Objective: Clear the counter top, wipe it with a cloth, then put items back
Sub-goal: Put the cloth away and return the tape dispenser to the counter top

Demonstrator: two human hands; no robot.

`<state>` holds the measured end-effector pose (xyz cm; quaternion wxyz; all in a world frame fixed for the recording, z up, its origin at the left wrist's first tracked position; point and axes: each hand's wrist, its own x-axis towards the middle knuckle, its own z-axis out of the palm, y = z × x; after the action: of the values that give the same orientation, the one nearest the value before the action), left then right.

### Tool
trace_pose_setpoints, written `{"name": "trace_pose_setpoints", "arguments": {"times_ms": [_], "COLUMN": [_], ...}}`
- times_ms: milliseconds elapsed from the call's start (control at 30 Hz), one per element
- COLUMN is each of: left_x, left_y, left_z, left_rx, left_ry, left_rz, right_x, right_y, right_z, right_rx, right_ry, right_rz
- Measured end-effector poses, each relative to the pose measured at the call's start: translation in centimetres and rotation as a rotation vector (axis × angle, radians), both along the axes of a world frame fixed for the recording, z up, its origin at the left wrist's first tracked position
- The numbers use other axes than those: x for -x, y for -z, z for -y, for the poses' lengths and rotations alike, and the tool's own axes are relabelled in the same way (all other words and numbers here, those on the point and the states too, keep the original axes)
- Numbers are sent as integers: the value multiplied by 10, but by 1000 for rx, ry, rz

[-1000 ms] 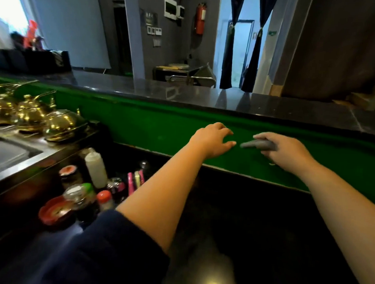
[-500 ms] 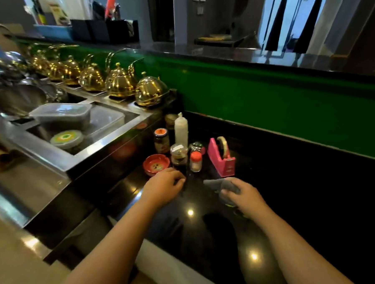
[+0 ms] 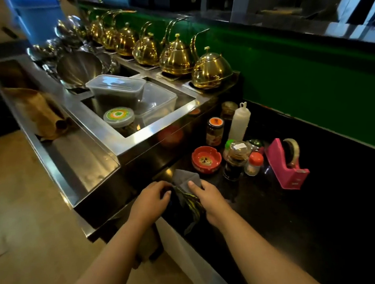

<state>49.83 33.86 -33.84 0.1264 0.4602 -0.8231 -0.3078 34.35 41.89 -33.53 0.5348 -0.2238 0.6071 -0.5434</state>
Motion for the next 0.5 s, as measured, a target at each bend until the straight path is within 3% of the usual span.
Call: {"name": "trace_pose_setpoints", "arguments": {"times_ms": [100, 167, 300, 400, 500], "left_x": [2, 4, 9, 12, 16], "left_y": [9, 14, 23, 22, 18], "left_z": [16, 22, 21, 21, 29], "left_rx": [-6, -20, -3, 134, 260], "left_ry": [-80, -79, -10, 74, 258], "left_rz": [-38, -34, 49, 80, 96], "right_x": [2, 6, 14, 14, 0], "right_y": [6, 13, 21, 17, 16], "right_z": [27, 39, 49, 41, 23], "right_rx": [-27, -93, -243, -292, -105], "right_ry": [-37, -60, -15, 60, 114], "right_rz": [76, -15, -373, -688, -992]}}
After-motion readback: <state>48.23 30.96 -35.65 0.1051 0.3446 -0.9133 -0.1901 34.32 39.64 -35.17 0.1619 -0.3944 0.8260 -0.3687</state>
